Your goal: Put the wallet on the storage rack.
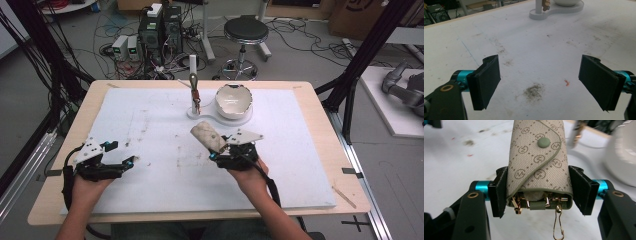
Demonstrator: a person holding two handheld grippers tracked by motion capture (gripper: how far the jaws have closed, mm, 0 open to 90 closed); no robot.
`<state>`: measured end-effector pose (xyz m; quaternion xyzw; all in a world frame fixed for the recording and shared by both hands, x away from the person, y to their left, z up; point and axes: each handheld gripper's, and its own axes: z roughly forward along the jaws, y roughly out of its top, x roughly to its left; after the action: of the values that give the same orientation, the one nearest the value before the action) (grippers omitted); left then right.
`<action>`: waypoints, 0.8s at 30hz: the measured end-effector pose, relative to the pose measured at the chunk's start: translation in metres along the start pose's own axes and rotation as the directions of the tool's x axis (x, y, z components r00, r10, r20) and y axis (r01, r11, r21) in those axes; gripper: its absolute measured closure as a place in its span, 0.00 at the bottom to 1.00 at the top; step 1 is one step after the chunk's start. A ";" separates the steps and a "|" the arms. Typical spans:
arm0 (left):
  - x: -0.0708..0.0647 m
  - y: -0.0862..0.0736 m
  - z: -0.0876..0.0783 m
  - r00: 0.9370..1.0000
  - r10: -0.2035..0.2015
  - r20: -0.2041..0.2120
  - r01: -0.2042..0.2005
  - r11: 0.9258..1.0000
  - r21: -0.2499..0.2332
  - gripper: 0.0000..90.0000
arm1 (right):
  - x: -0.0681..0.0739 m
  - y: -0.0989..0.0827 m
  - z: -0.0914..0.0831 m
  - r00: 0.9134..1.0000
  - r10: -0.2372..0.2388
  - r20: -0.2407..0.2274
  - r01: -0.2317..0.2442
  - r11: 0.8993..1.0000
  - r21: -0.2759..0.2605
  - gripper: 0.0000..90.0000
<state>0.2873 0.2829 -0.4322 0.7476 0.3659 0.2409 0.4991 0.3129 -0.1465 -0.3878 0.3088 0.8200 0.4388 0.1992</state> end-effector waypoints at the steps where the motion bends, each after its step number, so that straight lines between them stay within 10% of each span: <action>1: 0.000 0.000 0.000 1.000 -0.001 0.000 0.001 1.000 0.000 0.19 | -0.006 0.000 -0.006 1.000 0.008 0.017 -0.008 1.000 -0.006 0.42; 13: -0.002 0.000 0.002 1.000 0.005 0.004 -0.005 1.000 0.007 0.20 | -0.060 0.002 -0.049 0.990 0.031 0.134 -0.030 1.000 -0.007 0.42; 24: -0.001 0.000 0.001 1.000 0.002 0.003 -0.002 1.000 0.002 0.20 | -0.096 0.031 -0.046 0.982 0.028 0.186 -0.032 0.999 0.019 0.43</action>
<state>0.2877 0.2815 -0.4328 0.7488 0.3648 0.2400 0.4986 0.3658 -0.2267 -0.3316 0.3629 0.7980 0.4019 0.2645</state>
